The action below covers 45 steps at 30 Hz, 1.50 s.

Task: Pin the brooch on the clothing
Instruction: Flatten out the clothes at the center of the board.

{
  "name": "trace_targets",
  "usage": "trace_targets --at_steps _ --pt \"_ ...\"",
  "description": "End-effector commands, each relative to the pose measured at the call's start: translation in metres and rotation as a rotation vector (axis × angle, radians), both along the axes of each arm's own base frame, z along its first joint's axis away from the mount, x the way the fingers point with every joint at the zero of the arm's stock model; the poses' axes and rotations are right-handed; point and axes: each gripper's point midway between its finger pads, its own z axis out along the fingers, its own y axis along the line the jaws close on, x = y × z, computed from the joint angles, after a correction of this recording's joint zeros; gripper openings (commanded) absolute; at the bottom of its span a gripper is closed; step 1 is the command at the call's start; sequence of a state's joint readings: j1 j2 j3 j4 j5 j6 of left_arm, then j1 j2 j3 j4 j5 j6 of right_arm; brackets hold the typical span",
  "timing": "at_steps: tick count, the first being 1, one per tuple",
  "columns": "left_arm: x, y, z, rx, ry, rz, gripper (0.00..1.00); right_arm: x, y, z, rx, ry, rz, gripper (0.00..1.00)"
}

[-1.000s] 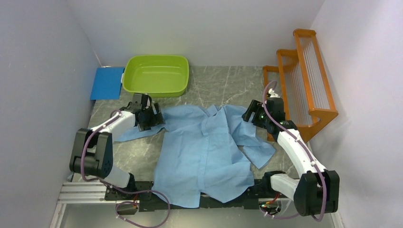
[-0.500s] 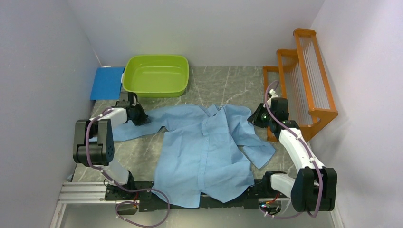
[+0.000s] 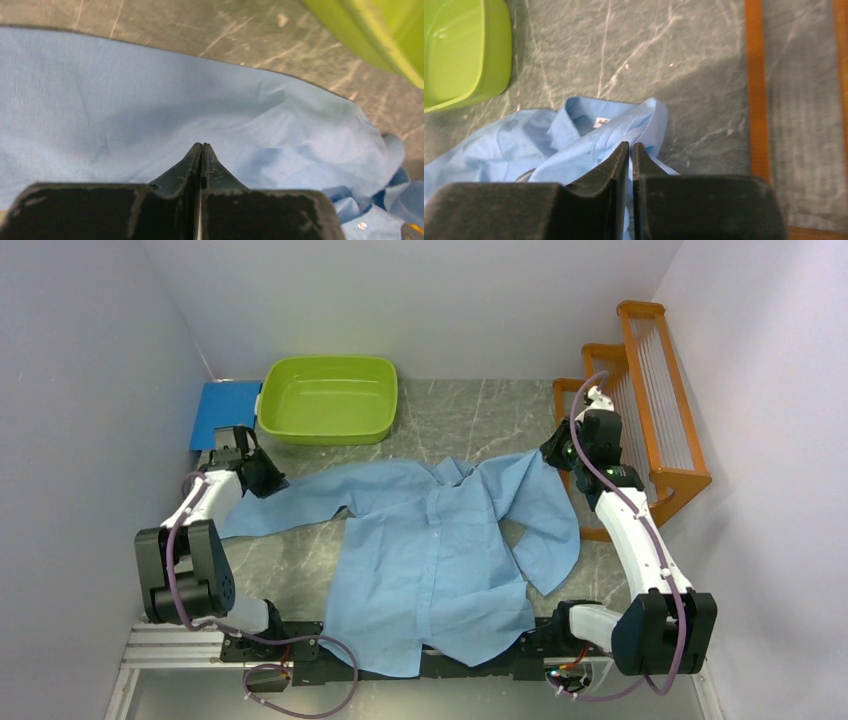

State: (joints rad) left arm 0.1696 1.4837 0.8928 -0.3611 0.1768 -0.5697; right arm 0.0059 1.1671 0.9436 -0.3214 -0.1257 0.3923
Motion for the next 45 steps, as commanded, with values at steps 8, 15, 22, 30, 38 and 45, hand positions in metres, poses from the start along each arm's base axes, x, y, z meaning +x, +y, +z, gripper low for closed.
trace_targets --at_steps 8,15,22,30,38,45 --pt "-0.005 -0.109 0.066 0.020 -0.133 -0.343 0.43 -0.001 0.021 0.051 0.037 -0.126 0.135 0.61" --pt "-0.027 -0.225 0.059 -0.019 -0.125 -0.558 0.61 -0.026 0.045 0.038 0.118 -0.112 0.244 0.78" --pt "-0.060 -0.329 0.039 0.072 -0.101 -0.772 0.66 -0.042 0.043 0.024 0.135 -0.096 0.213 0.85" --pt "-0.131 -0.397 -0.018 0.186 -0.036 -0.993 0.68 -0.037 0.009 0.028 0.094 -0.077 -0.009 0.86" --pt "-0.187 -0.404 -0.070 0.430 0.059 -1.118 0.58 -0.034 0.014 0.038 0.106 -0.107 0.022 0.86" --pt "-0.242 -0.404 -0.078 0.446 0.067 -1.273 0.38 -0.033 0.028 0.044 0.061 -0.109 0.165 0.89"
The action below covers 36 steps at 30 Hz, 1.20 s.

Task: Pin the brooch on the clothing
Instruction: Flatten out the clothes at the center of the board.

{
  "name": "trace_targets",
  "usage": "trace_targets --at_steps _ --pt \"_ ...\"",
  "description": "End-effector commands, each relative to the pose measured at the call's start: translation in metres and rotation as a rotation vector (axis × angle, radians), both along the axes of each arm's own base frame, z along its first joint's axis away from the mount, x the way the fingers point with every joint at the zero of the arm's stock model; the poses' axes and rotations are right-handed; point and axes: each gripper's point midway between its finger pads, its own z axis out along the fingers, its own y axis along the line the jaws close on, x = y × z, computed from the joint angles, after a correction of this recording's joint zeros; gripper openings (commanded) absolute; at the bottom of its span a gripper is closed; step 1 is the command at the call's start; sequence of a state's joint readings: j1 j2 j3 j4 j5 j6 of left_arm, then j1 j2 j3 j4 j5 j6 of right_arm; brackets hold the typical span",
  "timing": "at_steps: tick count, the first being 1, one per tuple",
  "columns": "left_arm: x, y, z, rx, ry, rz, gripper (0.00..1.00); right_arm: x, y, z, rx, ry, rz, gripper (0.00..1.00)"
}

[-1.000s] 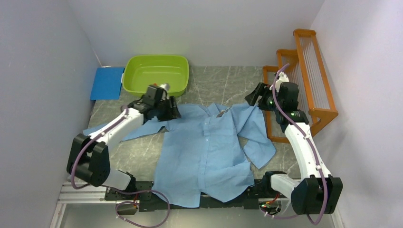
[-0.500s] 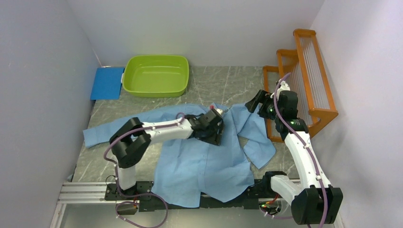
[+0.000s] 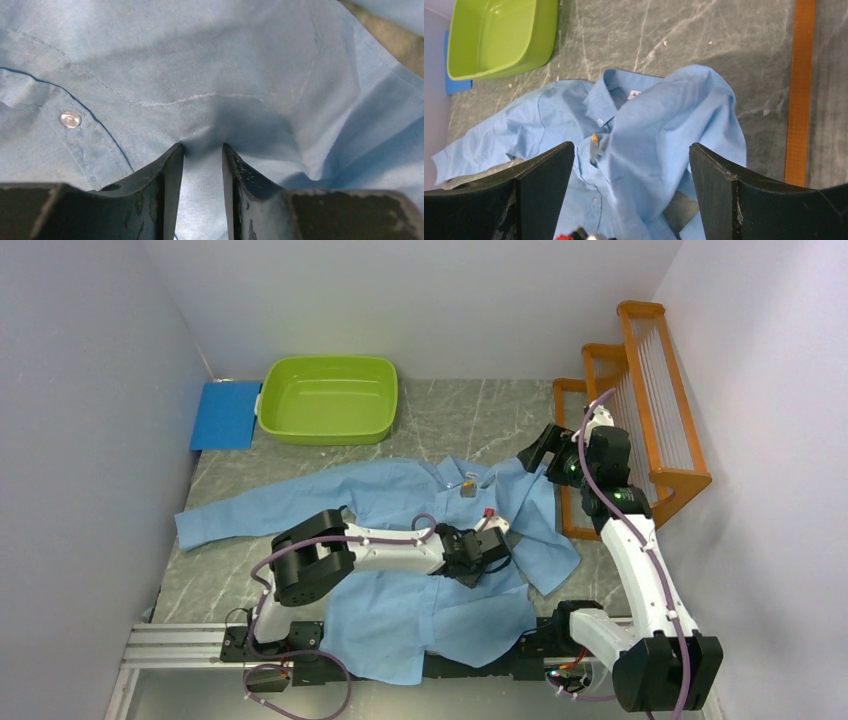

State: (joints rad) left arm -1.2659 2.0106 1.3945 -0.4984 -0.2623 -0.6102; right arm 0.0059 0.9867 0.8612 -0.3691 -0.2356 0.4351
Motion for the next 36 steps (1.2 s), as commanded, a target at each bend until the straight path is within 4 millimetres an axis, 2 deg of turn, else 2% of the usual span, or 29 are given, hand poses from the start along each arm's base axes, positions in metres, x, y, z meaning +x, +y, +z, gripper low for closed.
trace_targets --at_steps 1,5,8,12,15,16,19,21,22,27,30,32,36 --pt "-0.056 0.020 -0.026 0.097 0.097 -0.114 0.37 0.009 0.009 0.029 -0.031 -0.062 0.096 0.89" --pt "-0.079 0.002 -0.008 0.015 0.113 -0.204 0.36 0.017 0.021 0.030 0.000 -0.045 0.157 0.88" --pt "-0.082 -0.018 0.022 -0.111 0.111 -0.251 0.40 0.025 0.040 0.028 0.017 -0.026 0.222 0.87" --pt "-0.068 -0.043 0.087 -0.332 0.078 -0.293 0.56 0.035 0.074 0.011 -0.025 0.055 0.312 0.85" --pt "-0.052 -0.050 0.136 -0.492 0.039 -0.301 0.64 0.041 0.099 -0.003 -0.036 0.098 0.366 0.79" --pt "-0.044 -0.048 0.155 -0.541 0.013 -0.294 0.67 0.043 0.106 -0.008 -0.032 0.117 0.379 0.74" --pt "-0.014 -0.030 0.183 -0.687 0.008 -0.218 0.71 0.045 0.125 -0.033 -0.029 0.212 0.406 0.61" --pt "0.012 -0.004 0.183 -0.757 0.037 -0.111 0.73 0.045 0.136 -0.054 -0.057 0.272 0.417 0.58" --pt "0.033 0.011 0.184 -0.789 0.030 -0.047 0.73 0.046 0.138 -0.063 -0.076 0.295 0.409 0.57" --pt "0.079 0.090 0.157 -0.721 0.025 0.204 0.76 0.046 0.146 -0.097 -0.130 0.342 0.385 0.57" --pt "0.096 0.129 0.142 -0.640 0.026 0.320 0.76 0.043 0.143 -0.121 -0.158 0.409 0.366 0.56" --pt "0.101 0.149 0.131 -0.577 0.032 0.358 0.76 0.040 0.139 -0.136 -0.170 0.450 0.353 0.56" --pt "0.107 0.169 0.115 -0.505 0.052 0.404 0.75 0.039 0.136 -0.158 -0.180 0.484 0.325 0.56"
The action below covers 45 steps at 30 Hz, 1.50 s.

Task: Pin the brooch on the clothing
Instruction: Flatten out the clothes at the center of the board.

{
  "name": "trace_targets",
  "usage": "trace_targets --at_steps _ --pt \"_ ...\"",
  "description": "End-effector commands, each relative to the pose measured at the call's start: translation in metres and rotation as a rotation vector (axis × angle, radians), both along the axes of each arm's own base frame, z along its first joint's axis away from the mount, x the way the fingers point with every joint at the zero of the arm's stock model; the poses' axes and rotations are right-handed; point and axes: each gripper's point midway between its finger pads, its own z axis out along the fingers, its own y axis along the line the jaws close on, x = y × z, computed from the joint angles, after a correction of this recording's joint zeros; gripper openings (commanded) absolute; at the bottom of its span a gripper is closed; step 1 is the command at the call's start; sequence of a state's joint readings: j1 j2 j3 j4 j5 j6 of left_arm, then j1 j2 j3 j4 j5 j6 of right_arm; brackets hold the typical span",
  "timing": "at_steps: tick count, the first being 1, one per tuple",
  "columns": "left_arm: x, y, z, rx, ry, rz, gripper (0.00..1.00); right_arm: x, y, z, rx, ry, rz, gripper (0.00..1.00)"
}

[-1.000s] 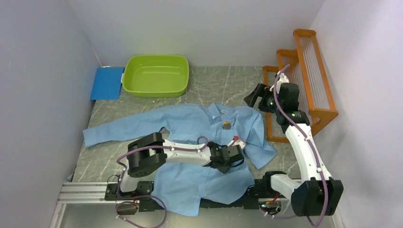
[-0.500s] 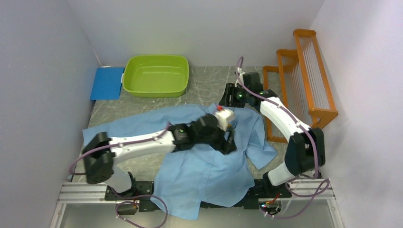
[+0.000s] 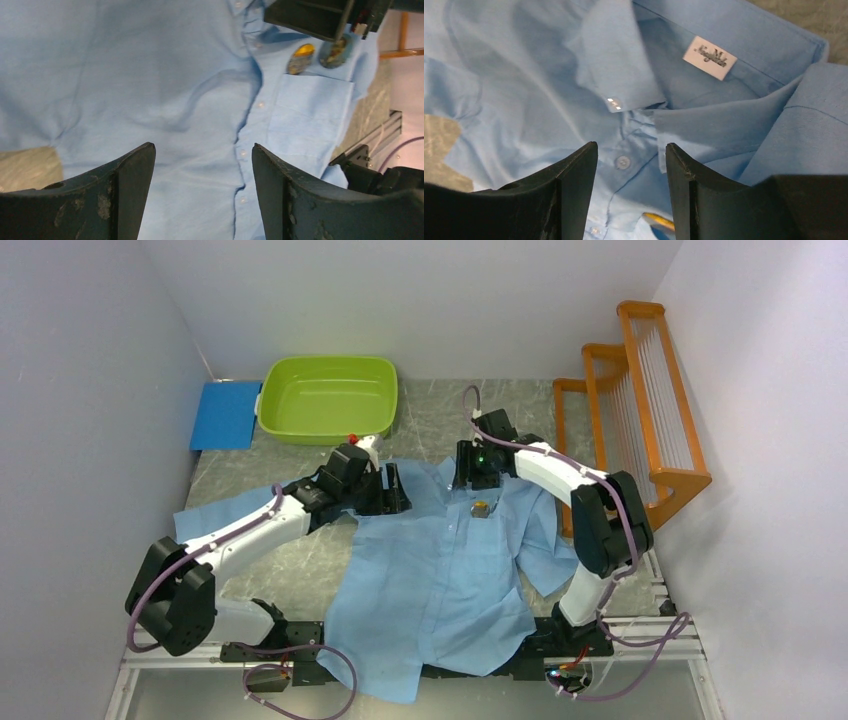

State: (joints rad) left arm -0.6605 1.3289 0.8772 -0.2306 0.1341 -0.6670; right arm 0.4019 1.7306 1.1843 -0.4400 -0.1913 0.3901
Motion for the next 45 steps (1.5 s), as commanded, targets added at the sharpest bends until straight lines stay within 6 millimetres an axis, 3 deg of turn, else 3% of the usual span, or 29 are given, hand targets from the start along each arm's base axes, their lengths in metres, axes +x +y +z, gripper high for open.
trace_targets --at_steps 1,8,13,21,27,29,32,35,39,43,45 --pt "0.000 0.019 -0.004 0.053 0.033 0.014 0.75 0.006 -0.007 -0.021 -0.040 0.019 -0.055 0.56" --pt "0.002 0.031 -0.007 0.072 0.032 0.023 0.75 0.029 -0.006 -0.041 -0.099 0.001 -0.076 0.55" --pt "0.003 0.045 -0.008 0.099 0.037 0.050 0.74 0.044 -0.001 -0.053 -0.130 -0.009 -0.055 0.37" --pt "0.002 0.065 -0.010 0.123 0.046 0.097 0.74 0.080 0.013 -0.058 -0.140 -0.044 -0.019 0.22" --pt "0.003 0.085 -0.007 0.145 0.045 0.139 0.74 0.128 0.034 -0.061 -0.142 -0.088 0.029 0.21" --pt "0.005 0.092 -0.005 0.149 0.045 0.156 0.75 0.149 0.044 -0.051 -0.136 -0.122 0.052 0.22" --pt "0.009 0.102 -0.002 0.140 0.045 0.179 0.76 0.163 0.052 -0.037 -0.131 -0.150 0.088 0.29" --pt "0.015 0.109 0.000 0.122 0.048 0.193 0.77 0.161 0.053 -0.008 -0.115 -0.195 0.115 0.46" --pt "0.031 0.118 0.004 0.077 0.042 0.211 0.77 0.141 0.045 0.041 -0.070 -0.284 0.105 0.65" --pt "0.062 0.128 0.011 0.050 0.027 0.236 0.76 0.110 0.033 0.056 -0.032 -0.280 0.085 0.68" --pt "0.077 0.133 0.011 0.065 0.029 0.254 0.74 0.095 0.026 0.055 -0.032 -0.254 0.073 0.68"
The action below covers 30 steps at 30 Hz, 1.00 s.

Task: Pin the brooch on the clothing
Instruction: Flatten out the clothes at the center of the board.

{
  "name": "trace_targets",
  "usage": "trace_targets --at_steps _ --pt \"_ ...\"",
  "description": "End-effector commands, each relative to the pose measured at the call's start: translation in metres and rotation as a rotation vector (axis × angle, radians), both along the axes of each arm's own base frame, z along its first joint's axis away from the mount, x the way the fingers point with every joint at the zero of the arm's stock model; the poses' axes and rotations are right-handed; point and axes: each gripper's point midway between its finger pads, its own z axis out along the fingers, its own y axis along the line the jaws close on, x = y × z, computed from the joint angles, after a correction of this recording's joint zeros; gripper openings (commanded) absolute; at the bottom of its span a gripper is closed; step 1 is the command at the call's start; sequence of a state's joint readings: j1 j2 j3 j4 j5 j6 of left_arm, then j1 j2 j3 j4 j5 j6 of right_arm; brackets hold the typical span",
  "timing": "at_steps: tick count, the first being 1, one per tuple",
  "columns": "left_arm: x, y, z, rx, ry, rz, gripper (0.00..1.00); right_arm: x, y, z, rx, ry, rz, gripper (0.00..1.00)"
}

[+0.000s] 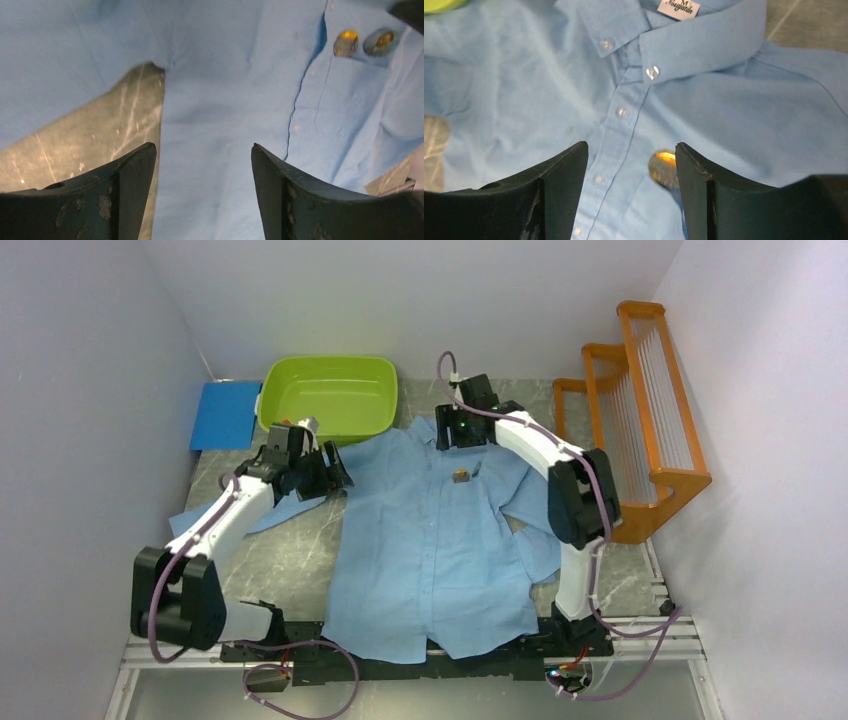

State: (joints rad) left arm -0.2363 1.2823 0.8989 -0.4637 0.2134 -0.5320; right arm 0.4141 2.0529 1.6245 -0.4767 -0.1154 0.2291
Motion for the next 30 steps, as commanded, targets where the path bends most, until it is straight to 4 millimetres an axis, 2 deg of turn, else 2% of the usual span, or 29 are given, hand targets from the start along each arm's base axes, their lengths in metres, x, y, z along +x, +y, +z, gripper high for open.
trace_targets --at_steps 1,3,7,12,17,22,30 --pt "0.043 0.004 0.020 -0.007 -0.075 -0.007 0.74 -0.017 -0.009 0.042 0.063 -0.073 -0.026 0.67" --pt "0.055 0.022 0.010 0.041 -0.037 0.053 0.72 -0.030 -0.023 0.038 0.034 -0.054 -0.064 0.67" --pt "0.065 0.061 -0.010 0.047 0.035 0.178 0.71 -0.055 -0.068 0.032 -0.010 -0.043 -0.183 0.66" --pt "0.060 0.112 -0.040 0.042 0.115 0.350 0.73 -0.086 -0.135 0.028 -0.003 -0.039 -0.387 0.67" --pt "0.053 0.140 -0.063 0.110 0.165 0.453 0.73 -0.121 -0.180 0.021 -0.021 -0.056 -0.525 0.68" --pt "0.046 0.154 -0.082 0.145 0.220 0.511 0.69 -0.146 -0.201 0.007 -0.072 -0.026 -0.626 0.70" --pt "0.025 0.175 -0.113 0.095 0.327 0.624 0.56 -0.180 -0.210 -0.033 -0.060 0.125 -0.726 0.72"
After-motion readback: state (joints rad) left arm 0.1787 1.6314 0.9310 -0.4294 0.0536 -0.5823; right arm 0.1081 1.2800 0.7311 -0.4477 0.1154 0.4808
